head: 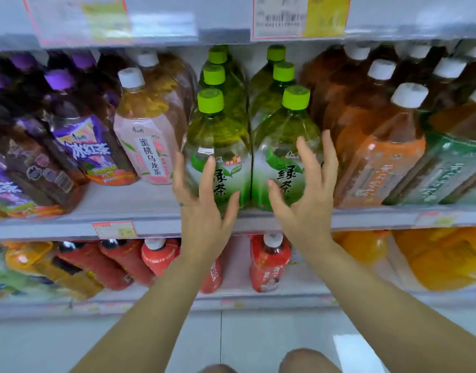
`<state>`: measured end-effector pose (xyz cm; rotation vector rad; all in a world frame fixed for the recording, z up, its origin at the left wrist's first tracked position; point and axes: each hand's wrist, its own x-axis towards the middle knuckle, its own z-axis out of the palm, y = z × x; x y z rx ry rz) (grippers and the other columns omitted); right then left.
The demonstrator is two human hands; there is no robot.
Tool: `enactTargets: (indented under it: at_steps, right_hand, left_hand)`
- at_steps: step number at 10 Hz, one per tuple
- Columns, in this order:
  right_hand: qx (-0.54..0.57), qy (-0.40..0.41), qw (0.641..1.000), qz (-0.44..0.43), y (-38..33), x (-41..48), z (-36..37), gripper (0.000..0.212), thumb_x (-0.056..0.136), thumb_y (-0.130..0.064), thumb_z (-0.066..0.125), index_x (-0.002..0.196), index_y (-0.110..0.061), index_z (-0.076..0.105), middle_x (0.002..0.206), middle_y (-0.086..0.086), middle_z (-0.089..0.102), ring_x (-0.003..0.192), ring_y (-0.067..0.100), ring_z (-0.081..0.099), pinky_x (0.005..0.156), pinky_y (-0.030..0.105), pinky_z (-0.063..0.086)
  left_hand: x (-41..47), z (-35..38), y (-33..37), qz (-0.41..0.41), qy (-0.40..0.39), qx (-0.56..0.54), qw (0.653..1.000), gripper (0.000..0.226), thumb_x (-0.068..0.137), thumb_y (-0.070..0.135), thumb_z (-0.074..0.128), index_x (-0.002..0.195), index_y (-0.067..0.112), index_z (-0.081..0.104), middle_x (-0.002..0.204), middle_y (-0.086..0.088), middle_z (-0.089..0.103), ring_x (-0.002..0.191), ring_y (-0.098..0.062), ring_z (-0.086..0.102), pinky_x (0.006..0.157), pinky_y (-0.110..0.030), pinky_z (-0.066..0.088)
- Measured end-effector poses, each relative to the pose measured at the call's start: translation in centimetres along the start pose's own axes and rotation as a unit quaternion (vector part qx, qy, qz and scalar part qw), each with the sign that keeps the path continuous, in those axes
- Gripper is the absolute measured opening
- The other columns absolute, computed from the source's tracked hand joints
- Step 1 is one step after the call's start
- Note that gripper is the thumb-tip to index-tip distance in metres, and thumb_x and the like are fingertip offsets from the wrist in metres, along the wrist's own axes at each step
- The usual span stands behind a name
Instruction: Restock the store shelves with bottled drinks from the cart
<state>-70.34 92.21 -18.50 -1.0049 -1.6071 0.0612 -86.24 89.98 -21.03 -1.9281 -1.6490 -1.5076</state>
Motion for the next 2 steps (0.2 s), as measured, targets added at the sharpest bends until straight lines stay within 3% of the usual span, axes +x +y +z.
enactTargets:
  at_steps: [1,2]
  right_hand:
    - [-0.017,-0.047,0.998,0.028,-1.4,0.7,-1.1,0.061,0.083,-0.015,0.066,0.135,-0.016,0.036,0.149,0.026,0.019,0.140,0.030,0.024,0.112,0.031,0.029]
    - [-0.061,-0.138,0.988,0.043,-2.3,1.1,-3.2,0.065,0.082,-0.014,0.064,0.138,-0.018,0.032,0.150,0.021,0.016,0.140,0.030,0.023,0.113,0.025,0.023]
  left_hand:
    - [0.3,-1.3,0.9,-0.005,-0.054,0.020,0.998,0.067,0.088,0.023,0.060,0.141,0.018,0.020,0.146,-0.020,0.001,0.141,-0.039,0.009,0.110,-0.042,0.032]
    - [0.5,-3.7,2.1,-0.050,-0.150,0.062,0.986,0.078,0.083,0.024,0.062,0.143,0.020,0.012,0.146,-0.029,0.005,0.131,-0.051,0.031,0.091,-0.051,0.049]
